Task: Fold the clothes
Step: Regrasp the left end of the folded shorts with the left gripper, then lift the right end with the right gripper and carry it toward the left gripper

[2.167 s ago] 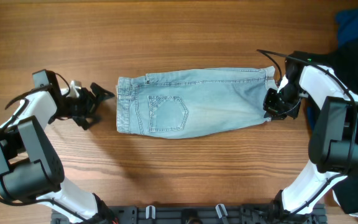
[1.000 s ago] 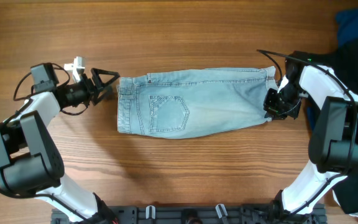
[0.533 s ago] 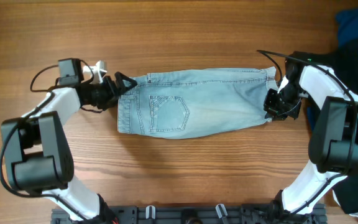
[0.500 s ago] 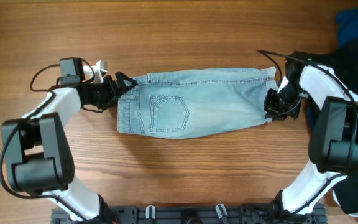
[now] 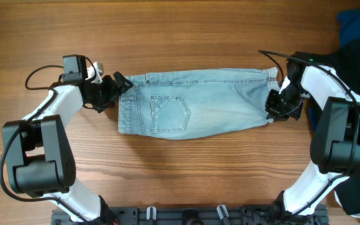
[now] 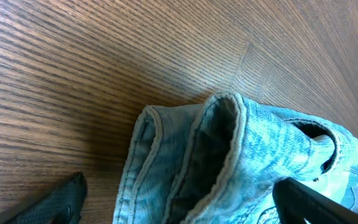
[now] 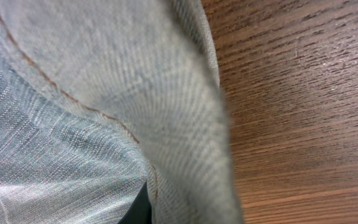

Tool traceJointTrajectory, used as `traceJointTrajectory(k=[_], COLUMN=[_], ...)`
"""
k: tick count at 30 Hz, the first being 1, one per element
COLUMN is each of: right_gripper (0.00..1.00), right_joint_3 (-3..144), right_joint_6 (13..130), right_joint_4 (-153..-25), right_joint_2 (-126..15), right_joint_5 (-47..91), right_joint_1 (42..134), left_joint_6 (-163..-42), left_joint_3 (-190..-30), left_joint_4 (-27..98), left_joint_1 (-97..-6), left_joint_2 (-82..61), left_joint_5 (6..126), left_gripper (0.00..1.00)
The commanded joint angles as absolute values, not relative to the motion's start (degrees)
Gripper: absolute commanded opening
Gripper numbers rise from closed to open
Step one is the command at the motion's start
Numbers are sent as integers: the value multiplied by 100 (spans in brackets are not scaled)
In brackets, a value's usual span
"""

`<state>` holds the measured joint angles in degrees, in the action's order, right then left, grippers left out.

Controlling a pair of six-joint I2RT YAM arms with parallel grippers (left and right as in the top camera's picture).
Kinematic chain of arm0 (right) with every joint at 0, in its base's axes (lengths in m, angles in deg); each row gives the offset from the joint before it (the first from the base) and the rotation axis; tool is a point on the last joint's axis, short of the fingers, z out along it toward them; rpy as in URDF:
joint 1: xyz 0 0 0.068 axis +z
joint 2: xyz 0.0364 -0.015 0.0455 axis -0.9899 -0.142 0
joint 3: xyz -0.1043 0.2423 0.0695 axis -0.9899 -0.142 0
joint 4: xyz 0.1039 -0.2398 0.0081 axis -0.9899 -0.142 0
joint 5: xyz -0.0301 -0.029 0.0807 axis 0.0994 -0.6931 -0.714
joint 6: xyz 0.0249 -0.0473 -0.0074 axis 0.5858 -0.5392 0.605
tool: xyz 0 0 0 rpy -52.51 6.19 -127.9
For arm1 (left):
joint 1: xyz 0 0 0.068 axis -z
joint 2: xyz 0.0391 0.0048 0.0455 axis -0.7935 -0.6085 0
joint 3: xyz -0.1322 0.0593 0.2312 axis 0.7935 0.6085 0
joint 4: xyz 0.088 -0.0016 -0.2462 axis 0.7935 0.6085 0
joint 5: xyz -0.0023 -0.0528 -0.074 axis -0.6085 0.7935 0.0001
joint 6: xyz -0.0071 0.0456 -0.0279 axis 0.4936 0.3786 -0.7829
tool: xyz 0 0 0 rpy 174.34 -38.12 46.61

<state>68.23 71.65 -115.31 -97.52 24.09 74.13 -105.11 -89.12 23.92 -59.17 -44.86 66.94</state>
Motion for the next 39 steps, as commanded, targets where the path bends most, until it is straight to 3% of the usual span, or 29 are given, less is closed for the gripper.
traceJointTrajectory(k=[1, 4, 11, 20, 29, 31, 34, 39], right_gripper=[7, 8, 15, 15, 16, 17, 30, 37], right_joint_3=[6744, 6744, 6744, 6744, 6744, 6744, 6744, 6779], right_joint_6=[7090, 7090, 6946, 6944, 6944, 6946, 6944, 7217], right_joint_4=[-11579, -11597, -11651, -11642, -11664, -11669, -11701, -11723], right_joint_2=[-9660, -9660, -9660, -9660, -9660, -9660, -9660, -9658], right_joint_5=[2678, 2678, 2680, 2678, 2678, 2678, 2680, 2765], right_joint_1=[7367, 7367, 7367, 7365, 7367, 7367, 7365, 7348], left_joint_6=[-10625, -10625, -10721, -10900, -10878, -10876, -10876, -10854], left_joint_3=[-8656, -8656, -8656, -8632, -8361, -8361, -8364, -8442], left_joint_4=[2683, 2788, 2932, 3492, 3050, 3057, 3109, 3348], left_joint_1=[-5690, -5535, -5323, -5209, -5008, -5017, -5025, -5244], left_joint_2=[-5092, -5288, -5634, -5634, -5634, -5634, -5631, -5498], left_joint_5=[6154, 6132, 5903, 5511, 5481, 5369, 5160, 4880], left_gripper=[94, 91, 72, 67, 72, 65, 55, 27])
